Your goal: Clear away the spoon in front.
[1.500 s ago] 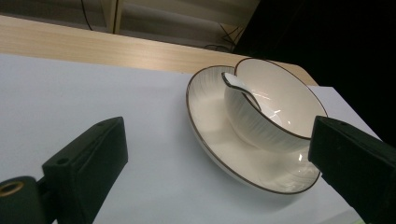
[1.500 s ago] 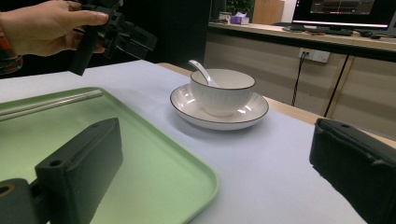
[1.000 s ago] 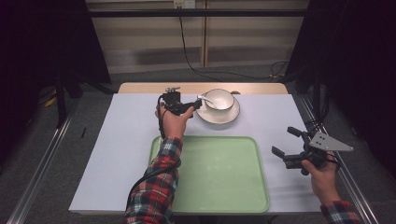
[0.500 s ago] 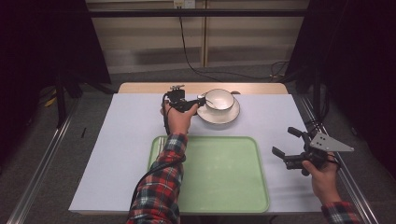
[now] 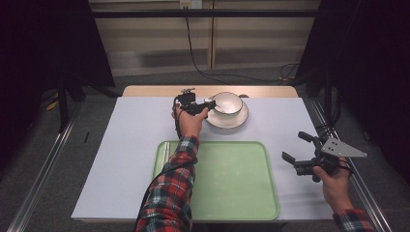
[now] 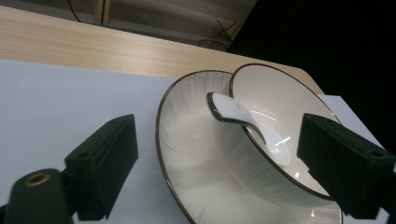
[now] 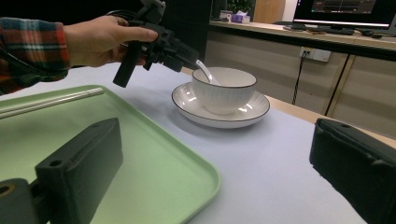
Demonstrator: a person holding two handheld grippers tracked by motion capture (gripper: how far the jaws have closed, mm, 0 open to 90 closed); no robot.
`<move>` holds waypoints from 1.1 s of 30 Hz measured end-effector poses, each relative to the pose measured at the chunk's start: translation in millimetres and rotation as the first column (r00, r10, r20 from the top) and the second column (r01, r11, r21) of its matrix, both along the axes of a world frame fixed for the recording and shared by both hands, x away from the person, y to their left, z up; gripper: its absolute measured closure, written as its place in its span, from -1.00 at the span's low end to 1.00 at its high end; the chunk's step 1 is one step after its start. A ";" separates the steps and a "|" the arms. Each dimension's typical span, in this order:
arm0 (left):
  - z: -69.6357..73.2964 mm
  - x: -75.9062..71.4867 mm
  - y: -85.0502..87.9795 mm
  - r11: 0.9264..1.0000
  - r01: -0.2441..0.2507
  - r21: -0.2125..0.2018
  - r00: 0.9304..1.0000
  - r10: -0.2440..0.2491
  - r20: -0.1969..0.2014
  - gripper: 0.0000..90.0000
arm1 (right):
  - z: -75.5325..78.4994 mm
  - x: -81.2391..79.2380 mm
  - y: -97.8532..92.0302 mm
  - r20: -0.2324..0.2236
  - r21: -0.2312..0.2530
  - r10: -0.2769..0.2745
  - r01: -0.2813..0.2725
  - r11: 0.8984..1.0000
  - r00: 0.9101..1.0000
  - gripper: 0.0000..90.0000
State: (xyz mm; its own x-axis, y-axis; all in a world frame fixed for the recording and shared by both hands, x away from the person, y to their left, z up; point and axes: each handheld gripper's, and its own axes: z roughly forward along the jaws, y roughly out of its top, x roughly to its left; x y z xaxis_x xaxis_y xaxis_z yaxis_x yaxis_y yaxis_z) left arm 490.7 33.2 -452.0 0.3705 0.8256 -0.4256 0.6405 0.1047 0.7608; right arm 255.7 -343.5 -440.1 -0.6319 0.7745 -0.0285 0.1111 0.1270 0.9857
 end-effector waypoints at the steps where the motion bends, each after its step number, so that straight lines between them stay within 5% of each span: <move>1: -0.8 0.9 -0.9 1.000 0.001 -0.005 1.000 -0.001 -0.002 -0.63 | 0.0 -0.1 0.0 0.000 -0.001 0.001 -0.001 1.000 1.000 -0.96; 8: -2.4 5.2 -6.0 1.000 0.000 -0.026 1.000 0.000 0.005 -0.37 | 0.1 -1.3 -1.8 0.001 -0.003 0.002 -0.002 1.000 1.000 -0.96; 10: -4.4 5.5 -5.8 0.999 0.002 -0.041 1.000 -0.002 -0.008 -0.15 | 0.0 -1.4 -1.2 -0.001 0.006 -0.004 0.004 1.000 1.000 -0.96; 13: -5.4 5.6 -6.0 0.999 -0.003 -0.044 1.000 0.002 -0.021 -0.14 | -0.4 -1.5 -1.1 -0.001 0.001 0.000 0.000 1.000 1.000 -0.96; 17: -5.3 6.6 -7.5 0.997 -0.014 -0.076 0.999 0.011 -0.032 0.20 | 0.2 -2.1 -2.2 0.004 0.004 -0.002 0.002 1.000 1.000 -0.96; 33: -7.2 11.8 -17.6 0.994 -0.031 -0.103 0.999 0.029 -0.026 0.41 | 0.2 -3.8 -3.1 -0.001 0.006 -0.002 0.002 1.000 1.000 -0.96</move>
State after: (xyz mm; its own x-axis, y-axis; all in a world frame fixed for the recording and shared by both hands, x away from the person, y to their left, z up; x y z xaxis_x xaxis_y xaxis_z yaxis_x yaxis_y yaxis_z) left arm 502.5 15.6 -459.2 0.3344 0.7872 -0.5182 0.6544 0.2017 0.7287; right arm 251.9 -346.6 -439.9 -0.6306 0.7757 -0.0232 0.1120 0.1206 0.9864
